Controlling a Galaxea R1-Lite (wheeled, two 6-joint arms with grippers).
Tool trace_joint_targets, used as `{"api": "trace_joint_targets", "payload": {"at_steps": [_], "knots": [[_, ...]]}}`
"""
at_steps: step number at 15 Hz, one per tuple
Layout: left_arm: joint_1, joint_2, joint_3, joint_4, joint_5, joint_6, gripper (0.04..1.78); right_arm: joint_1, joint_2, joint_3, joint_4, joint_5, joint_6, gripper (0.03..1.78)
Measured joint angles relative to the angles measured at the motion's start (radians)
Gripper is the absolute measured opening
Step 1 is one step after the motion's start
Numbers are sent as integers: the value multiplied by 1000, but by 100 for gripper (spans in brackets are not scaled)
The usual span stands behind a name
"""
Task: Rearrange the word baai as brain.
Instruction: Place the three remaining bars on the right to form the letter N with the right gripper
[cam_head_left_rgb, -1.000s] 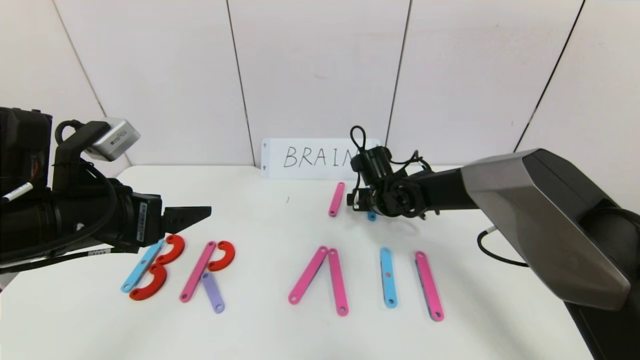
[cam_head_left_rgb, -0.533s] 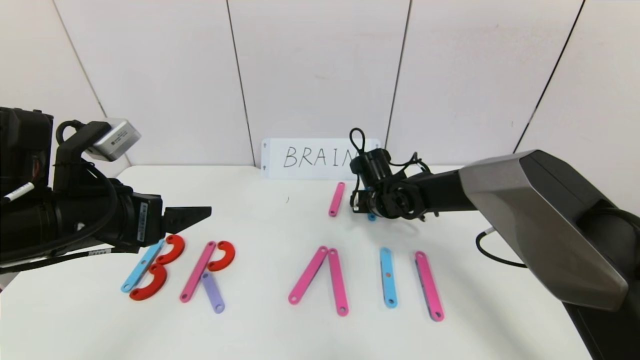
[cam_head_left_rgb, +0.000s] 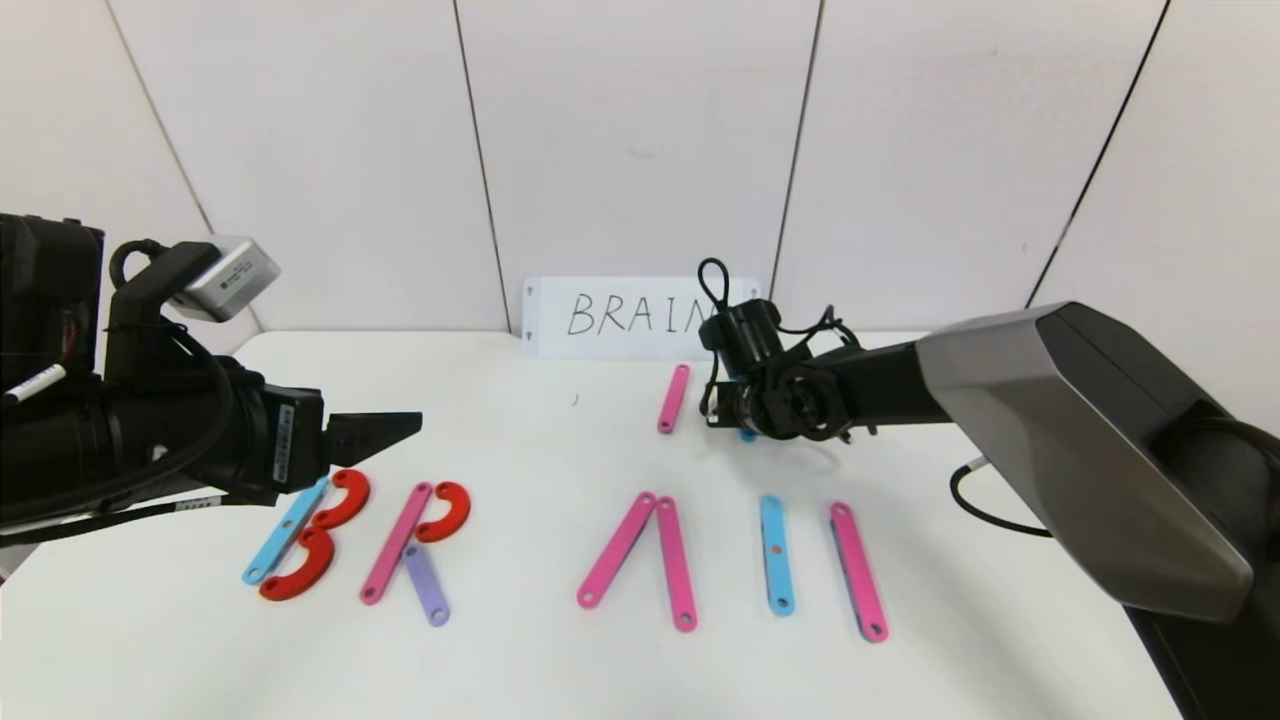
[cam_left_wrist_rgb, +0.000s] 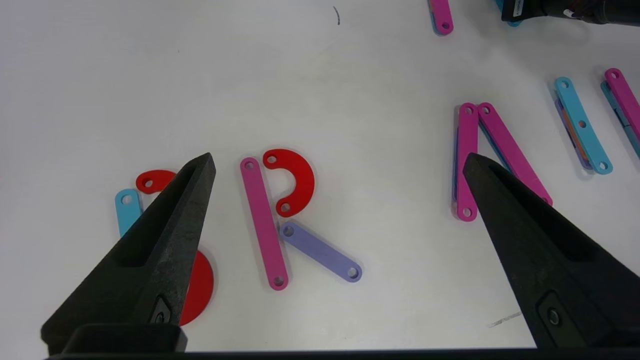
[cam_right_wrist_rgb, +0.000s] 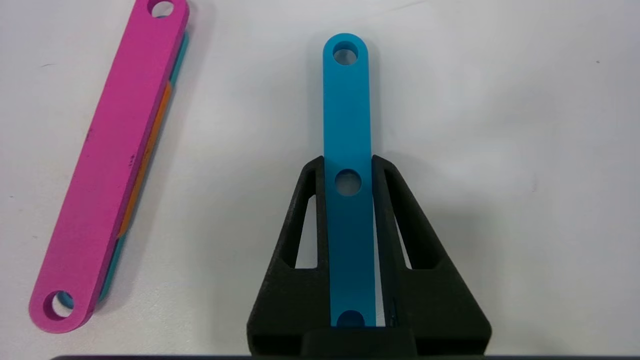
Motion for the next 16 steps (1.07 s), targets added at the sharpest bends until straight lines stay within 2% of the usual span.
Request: {"api": "trace_joint_targets", "payload": {"at_steps": [3,5,10,13,16], "knots": [[0,0,0,0,0,0,173,-13,-8,-1,11,-7,-4,27],[0,0,0,-1,0,0,173,-21,-39,0,60,-10,-8,27],[0,1,-1,-1,-1,-1,173,-41,-261,35,207,-14,-42,27],[2,6,-1,-1,-1,0,173,-32,-495,168,338,-14,-73,27],[4,8,-3,-1,0,0,173,3,-740,480,400,-11,-83,27]]}}
